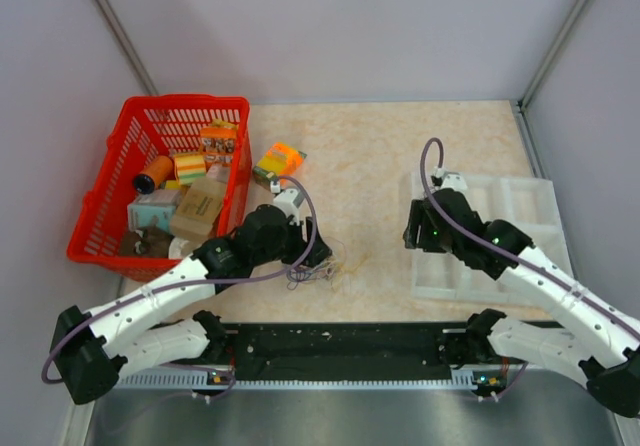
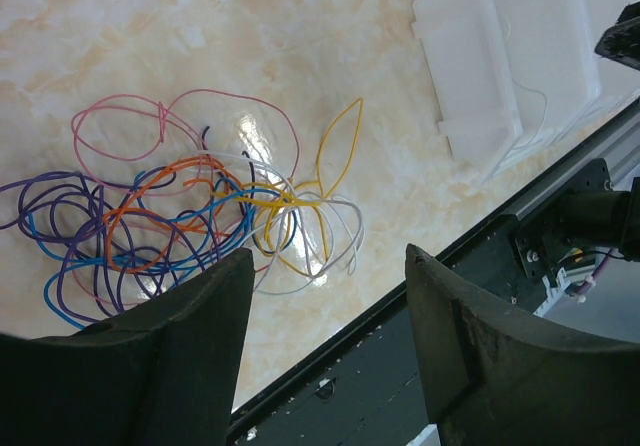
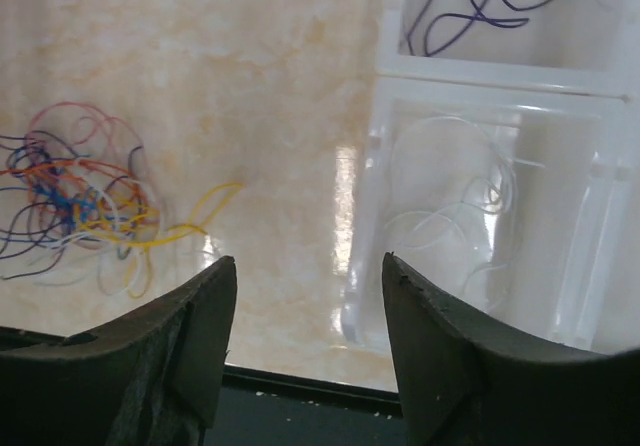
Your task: Untangle the cables
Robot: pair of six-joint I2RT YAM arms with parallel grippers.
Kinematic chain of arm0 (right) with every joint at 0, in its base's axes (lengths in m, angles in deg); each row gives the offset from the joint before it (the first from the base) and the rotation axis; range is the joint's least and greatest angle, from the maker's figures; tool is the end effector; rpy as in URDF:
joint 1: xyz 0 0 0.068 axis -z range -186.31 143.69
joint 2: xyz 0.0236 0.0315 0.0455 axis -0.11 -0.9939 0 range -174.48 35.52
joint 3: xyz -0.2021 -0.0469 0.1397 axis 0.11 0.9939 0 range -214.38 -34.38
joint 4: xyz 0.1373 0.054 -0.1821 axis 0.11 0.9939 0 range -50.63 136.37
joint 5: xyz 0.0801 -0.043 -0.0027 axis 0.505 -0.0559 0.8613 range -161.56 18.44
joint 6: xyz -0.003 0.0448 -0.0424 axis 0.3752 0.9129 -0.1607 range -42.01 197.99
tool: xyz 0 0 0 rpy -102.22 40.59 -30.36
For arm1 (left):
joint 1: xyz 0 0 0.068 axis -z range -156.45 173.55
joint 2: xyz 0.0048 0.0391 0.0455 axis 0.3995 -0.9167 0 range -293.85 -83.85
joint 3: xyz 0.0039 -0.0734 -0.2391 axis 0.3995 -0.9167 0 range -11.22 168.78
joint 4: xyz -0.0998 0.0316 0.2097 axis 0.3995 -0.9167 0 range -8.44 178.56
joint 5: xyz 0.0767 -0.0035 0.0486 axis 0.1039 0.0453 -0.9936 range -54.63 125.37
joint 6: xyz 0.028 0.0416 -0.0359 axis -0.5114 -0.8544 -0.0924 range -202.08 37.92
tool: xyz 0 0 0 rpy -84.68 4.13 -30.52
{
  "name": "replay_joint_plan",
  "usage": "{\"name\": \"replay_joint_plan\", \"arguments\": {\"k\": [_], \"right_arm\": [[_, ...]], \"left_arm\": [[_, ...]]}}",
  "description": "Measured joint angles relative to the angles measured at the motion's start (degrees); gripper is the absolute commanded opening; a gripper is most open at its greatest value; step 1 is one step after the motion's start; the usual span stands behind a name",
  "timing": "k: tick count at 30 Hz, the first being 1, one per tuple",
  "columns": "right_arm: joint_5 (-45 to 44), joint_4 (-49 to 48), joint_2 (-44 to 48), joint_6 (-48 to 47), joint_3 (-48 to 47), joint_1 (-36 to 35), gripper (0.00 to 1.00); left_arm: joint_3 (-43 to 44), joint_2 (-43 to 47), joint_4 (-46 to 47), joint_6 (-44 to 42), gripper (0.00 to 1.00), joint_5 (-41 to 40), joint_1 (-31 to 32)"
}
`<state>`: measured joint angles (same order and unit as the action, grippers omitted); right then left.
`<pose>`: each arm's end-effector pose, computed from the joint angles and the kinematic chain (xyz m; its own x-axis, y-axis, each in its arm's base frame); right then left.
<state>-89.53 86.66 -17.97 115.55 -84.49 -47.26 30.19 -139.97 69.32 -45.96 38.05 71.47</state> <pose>0.1386 0.1011 0.2624 -0.7531 0.1142 -0.6479 -0.0209 0.9802 0.1971 0.1391 -0.1572 0.2491 -0.7547 -0.0427 -0.6547 0.3994 0.7618 -0.5100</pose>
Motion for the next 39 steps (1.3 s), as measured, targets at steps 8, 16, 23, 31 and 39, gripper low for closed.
{"name": "replay_joint_plan", "arguments": {"k": [8,16,23,31,39], "right_arm": [[15.7,-18.6,-5.7,-0.1,1.0,-5.9,0.62],[27.2,-42.2,-14.0,11.4,11.2,-12.5,0.63],[18.3,-52.3,-21.5,22.5,11.9,-19.1,0.57],[6.6,-53.2,-28.2,24.2,11.7,-19.6,0.0],[7.8,-53.3,-14.9,17.2,11.5,-19.6,0.0]], "left_arm": [[-2.5,1.3,1.1,1.9,0.6,-1.5,0.0],[-6.7,11.2,-0.6,4.6,0.57,-8.8,0.0],[-6.8,12.6,-2.1,5.7,0.57,-14.5,0.0],[-6.8,14.9,-3.1,6.0,0.58,-15.8,0.0],[-6.5,13.1,-2.9,5.8,0.59,-15.1,-0.1]]}}
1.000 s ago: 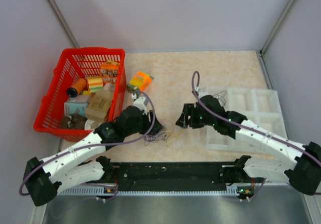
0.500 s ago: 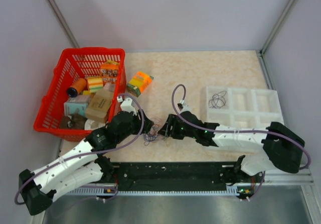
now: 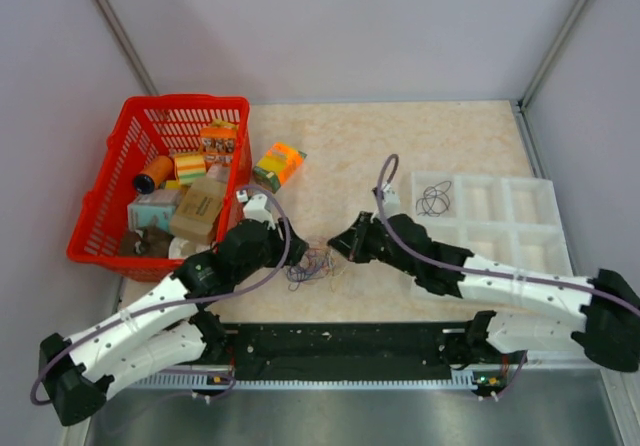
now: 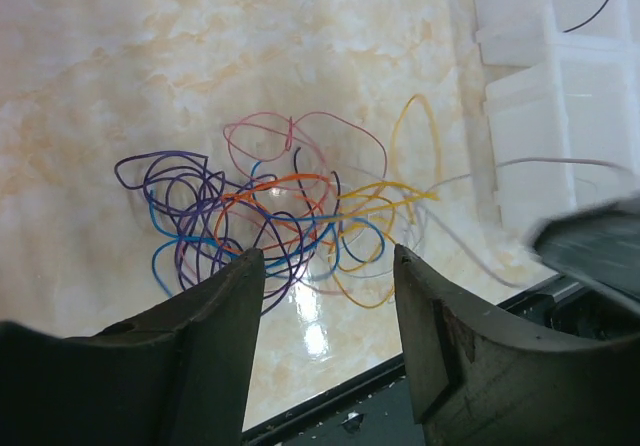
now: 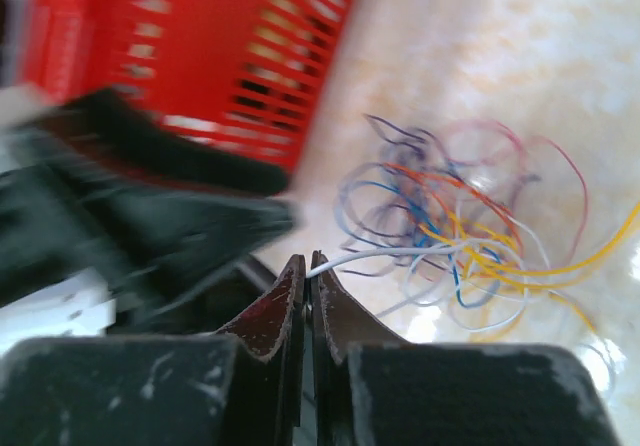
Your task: Untangle the cables
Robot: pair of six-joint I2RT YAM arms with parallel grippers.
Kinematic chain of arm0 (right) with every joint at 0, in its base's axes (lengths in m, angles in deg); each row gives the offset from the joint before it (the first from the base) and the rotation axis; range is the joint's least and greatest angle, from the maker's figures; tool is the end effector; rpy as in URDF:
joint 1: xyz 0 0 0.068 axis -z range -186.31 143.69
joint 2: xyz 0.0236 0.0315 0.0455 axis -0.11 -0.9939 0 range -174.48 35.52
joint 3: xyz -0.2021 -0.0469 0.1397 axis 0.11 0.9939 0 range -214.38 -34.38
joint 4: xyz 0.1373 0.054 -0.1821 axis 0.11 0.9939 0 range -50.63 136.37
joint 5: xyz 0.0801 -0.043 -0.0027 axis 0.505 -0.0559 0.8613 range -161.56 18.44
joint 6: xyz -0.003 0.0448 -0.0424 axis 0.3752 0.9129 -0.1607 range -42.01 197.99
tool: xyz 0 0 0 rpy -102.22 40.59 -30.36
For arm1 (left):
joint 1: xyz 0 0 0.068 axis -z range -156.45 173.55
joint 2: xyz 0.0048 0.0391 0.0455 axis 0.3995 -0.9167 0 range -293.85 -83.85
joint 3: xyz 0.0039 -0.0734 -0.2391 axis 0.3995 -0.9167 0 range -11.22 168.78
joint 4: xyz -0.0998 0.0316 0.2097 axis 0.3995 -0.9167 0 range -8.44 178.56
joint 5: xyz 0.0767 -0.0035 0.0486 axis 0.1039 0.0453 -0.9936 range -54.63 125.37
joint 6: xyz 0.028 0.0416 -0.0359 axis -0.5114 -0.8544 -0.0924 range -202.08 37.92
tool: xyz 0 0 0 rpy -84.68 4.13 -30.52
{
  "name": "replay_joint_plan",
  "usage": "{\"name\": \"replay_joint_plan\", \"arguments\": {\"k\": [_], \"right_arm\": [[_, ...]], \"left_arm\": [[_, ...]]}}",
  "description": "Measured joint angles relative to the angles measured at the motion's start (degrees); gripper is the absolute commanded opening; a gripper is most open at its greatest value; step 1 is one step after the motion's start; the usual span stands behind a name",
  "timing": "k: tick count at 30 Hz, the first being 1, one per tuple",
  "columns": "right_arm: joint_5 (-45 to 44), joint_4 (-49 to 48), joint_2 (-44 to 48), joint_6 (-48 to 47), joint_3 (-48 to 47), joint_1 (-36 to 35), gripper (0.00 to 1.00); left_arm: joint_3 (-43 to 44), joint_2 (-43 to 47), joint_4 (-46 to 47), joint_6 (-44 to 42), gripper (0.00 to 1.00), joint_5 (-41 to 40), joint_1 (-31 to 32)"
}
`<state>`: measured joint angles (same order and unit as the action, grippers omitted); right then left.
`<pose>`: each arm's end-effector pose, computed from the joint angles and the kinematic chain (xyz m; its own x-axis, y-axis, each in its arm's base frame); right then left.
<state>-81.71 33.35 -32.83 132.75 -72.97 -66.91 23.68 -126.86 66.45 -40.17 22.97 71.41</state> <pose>0.1340 0.2208 0.2336 -0.7497 0.3071 -0.5862 -0.2877 0.6464 0.7067 0.1212 -0.1190 0.2464 -0.6519 -0.2517 -0.7153 0.2208 0.8394 -0.4967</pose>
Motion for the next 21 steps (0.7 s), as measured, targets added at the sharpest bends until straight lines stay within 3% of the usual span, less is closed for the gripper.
{"name": "replay_joint_plan", "arguments": {"k": [7,11,15,21], "right_arm": [[7.2,-1.6,15.3,-5.8,-0.2,0.0,0.0],[9.6,2.4,16.1,-9.2,-4.9,0.0,0.0],[9.8,10.5,15.6,-15.1,-17.7,0.0,0.0],[7.1,16.2,15.5,-25.6,-41.3,0.0,0.0]], "left_arm": [[3.2,-17.1,7.5,-0.7,0.41,6.9,-1.0],[3.2,-29.7,13.2,0.2,0.4,12.4,-1.2],[-2.3,-32.1,16.2,2.0,0.41,14.6,-1.2],[-4.8,-28.6,15.5,1.7,0.42,11.3,-1.2]]}}
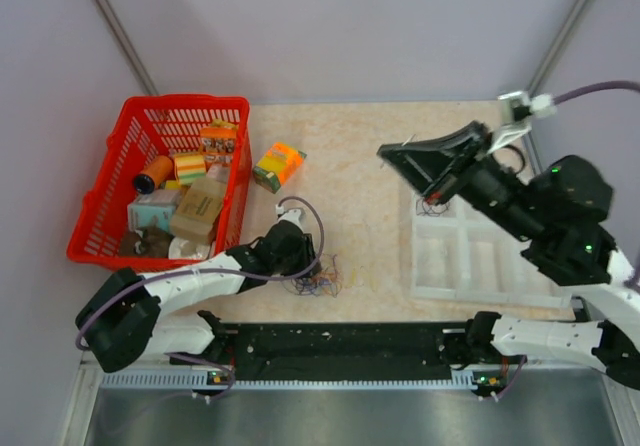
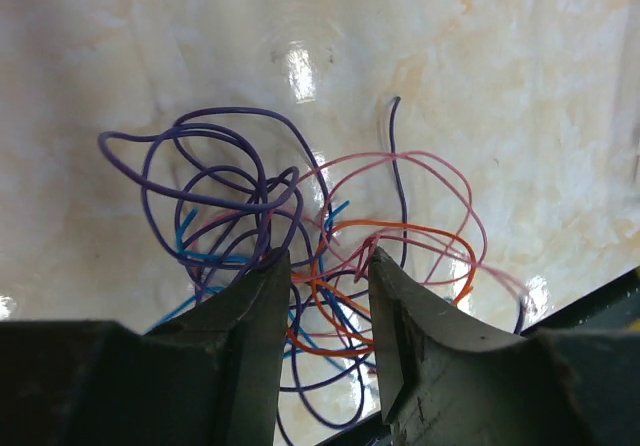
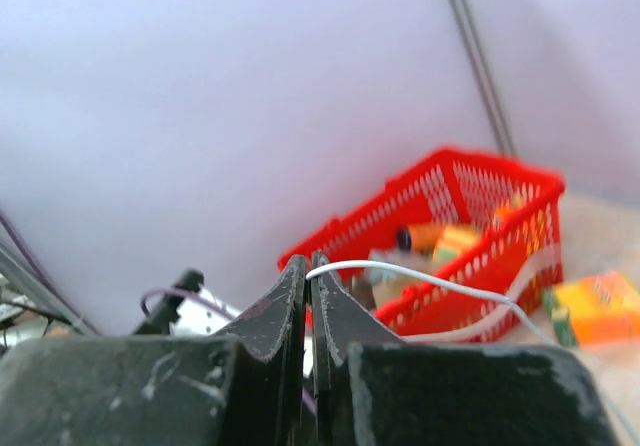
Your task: Untangle the cables
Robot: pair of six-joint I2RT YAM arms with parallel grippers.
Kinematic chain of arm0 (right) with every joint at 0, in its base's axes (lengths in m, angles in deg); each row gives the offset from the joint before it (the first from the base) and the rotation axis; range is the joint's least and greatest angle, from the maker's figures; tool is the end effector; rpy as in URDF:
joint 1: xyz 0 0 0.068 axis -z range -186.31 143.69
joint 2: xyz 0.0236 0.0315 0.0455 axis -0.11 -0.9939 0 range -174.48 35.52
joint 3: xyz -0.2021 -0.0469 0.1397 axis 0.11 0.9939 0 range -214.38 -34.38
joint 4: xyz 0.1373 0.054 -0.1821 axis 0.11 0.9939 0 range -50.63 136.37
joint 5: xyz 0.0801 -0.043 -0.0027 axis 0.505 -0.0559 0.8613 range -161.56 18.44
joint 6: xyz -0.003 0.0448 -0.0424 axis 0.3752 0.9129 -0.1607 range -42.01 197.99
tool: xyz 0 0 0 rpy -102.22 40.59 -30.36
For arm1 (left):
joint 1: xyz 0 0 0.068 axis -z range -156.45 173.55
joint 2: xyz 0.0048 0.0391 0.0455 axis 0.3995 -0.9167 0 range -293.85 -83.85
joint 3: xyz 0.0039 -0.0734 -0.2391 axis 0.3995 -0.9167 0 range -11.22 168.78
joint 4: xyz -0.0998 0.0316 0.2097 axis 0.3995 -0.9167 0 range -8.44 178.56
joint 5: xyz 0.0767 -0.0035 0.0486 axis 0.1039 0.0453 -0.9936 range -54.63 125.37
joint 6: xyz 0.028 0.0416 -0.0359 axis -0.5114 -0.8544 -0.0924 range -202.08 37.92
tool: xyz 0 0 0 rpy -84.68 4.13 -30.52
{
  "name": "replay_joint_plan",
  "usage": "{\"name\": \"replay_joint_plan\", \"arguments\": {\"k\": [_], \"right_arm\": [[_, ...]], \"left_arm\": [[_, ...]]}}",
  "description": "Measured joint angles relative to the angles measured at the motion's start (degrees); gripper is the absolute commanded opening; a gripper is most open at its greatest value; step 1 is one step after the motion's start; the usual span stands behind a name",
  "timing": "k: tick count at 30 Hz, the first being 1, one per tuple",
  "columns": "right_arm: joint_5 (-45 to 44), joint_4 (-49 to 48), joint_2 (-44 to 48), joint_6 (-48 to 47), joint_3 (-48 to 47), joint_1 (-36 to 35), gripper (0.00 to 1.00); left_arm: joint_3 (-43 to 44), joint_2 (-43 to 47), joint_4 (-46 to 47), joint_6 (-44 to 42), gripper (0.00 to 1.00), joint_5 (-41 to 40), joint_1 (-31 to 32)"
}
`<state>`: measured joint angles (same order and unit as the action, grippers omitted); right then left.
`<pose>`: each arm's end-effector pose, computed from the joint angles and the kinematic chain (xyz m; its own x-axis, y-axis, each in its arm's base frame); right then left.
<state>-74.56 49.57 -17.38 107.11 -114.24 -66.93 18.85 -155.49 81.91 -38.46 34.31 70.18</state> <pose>0.0785 0.1343 0.4914 -0.2879 0.4792 -0.8292 -0.8075 0.3440 0.4791 0.1558 -0.1636 0.1536 -0.8663 -0.0873 -0.4919 0.1669 0.8775 -0.4496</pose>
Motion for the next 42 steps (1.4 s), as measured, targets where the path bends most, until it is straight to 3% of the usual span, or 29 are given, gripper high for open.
{"name": "replay_joint_plan", "arguments": {"k": [10,21,24,27,30,36,39,42], "right_arm": [[-3.3,4.8,-2.5,-11.8,-21.0,0.0,0.0],[-6.3,11.0,-13.9,-22.6,-40.5,0.0,0.0],[-6.1,12.2,-16.7,-24.4,-46.9,0.0,0.0],[-5.0,11.9,-19.1,-25.6,-52.9,0.0,0.0],[-4.2,11.0,-19.9,-26.1,-54.5,0.0,0.0],[-4.3,9.6,-20.8,-26.6,-51.6,0.0,0.0],[-4.5,9.8,-22.0,-26.7,-50.8,0.0,0.0],[-4.6,10.6,-23.2,-26.9,-49.9,0.0,0.0]], "left_arm": [[-2.6,4.0,-1.2,-0.2,0.43,-3.4,-0.8],[-2.6,8.2,-3.5,-1.2,0.45,-5.9,-1.2],[-2.6,8.5,-4.5,-2.0,0.54,-6.6,-1.6],[-2.4,9.5,-7.0,-3.1,0.68,-7.1,-1.7],[-1.0,13.7,-10.0,-5.3,0.8,-5.2,-1.7],[5.9,26.1,-6.9,-10.9,0.8,7.3,-1.6],[9.0,26.7,-1.6,-13.0,0.75,13.0,0.2],[10.8,23.6,2.3,-15.6,0.82,13.4,5.4]]}}
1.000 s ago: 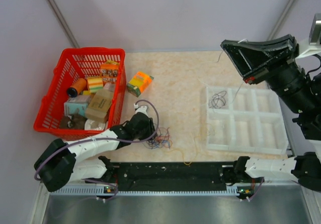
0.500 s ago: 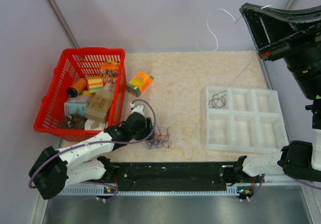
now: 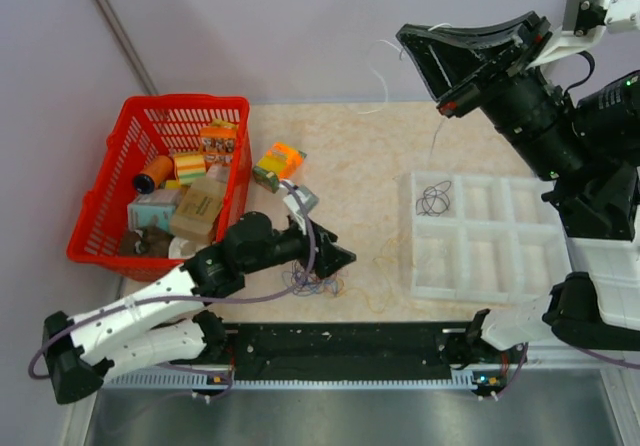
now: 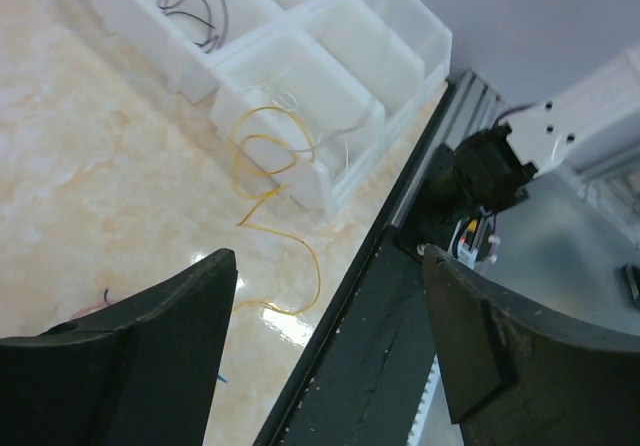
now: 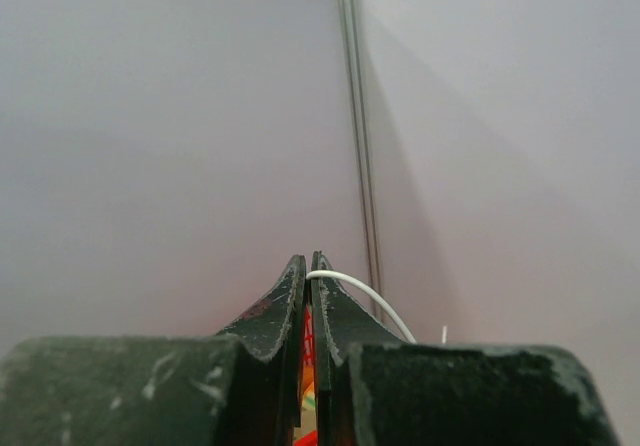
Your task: Untangle the cables
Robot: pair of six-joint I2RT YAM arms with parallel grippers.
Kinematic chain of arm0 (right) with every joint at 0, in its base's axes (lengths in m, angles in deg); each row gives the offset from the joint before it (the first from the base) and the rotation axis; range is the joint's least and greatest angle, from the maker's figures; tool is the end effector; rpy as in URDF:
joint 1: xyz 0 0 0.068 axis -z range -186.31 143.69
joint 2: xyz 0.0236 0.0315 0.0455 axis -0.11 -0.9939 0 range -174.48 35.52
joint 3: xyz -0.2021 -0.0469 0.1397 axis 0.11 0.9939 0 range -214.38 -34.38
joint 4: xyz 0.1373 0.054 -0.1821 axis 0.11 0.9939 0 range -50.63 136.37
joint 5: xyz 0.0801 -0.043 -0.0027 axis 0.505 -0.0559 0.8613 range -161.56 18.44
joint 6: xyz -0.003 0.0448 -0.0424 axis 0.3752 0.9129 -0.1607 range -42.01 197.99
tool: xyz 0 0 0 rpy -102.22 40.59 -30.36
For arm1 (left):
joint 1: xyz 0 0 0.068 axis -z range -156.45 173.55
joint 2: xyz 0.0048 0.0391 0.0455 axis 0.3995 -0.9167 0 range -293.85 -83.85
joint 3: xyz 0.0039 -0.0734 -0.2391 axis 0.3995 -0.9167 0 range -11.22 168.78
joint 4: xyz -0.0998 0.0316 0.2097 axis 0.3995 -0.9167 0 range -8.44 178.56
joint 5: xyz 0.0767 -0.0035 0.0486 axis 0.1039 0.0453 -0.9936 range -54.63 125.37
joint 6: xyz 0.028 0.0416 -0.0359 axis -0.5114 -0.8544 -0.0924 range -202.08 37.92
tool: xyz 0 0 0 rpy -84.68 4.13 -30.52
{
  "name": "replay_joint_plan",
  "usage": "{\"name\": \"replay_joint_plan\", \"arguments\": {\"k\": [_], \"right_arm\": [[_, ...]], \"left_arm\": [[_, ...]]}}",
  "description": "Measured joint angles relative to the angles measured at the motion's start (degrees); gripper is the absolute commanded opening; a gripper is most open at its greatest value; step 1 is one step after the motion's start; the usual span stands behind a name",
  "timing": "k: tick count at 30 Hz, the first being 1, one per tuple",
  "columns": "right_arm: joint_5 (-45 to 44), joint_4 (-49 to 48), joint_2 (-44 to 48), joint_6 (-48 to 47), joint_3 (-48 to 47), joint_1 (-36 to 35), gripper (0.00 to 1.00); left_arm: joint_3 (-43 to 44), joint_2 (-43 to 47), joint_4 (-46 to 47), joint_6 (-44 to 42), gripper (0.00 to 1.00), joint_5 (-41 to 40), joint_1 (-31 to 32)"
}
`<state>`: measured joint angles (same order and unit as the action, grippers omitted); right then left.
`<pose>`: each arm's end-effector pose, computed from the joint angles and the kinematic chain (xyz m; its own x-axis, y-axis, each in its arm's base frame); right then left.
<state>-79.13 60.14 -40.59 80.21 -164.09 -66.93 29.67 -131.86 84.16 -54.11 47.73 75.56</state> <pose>0.0756 0.1216 0.6214 0.2345 0.4946 -0.8369 -0.8191 0.5641 0.1039 0.1139 -0.1620 0.3012 -0.5301 -0.0653 -0.8454 0.7364 0.4589 -0.4972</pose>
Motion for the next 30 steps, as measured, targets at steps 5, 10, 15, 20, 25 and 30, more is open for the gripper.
{"name": "replay_joint_plan", "arguments": {"k": [5,10,15,20,25,30], "right_arm": [[0.0,0.3,0.2,-0.1,0.3,0.0,0.0],[-0.1,0.2,2.3,0.2,0.3,0.0,0.0],[-0.1,-0.1,4.7,0.8,0.8,0.0,0.0],[-0.1,-0.6,6.8,1.4,2.8,0.0,0.0],[-0.3,-1.1,8.3,1.5,5.3,0.0,0.0],[-0.3,-1.1,8.5,1.8,6.1,0.0,0.0]], "left_arm": [[0.5,-12.4,7.4,-7.4,0.87,-5.9,10.7],[3.5,-25.9,7.9,-10.7,0.79,-12.9,12.2],[7.0,-36.4,9.5,-10.3,0.72,-17.8,12.2],[3.2,-37.3,19.1,-9.3,0.39,-16.2,12.2],[2.6,-37.3,26.6,-8.7,0.09,-10.2,12.2],[2.6,-37.4,30.0,-8.2,0.0,-6.2,12.2]]}}
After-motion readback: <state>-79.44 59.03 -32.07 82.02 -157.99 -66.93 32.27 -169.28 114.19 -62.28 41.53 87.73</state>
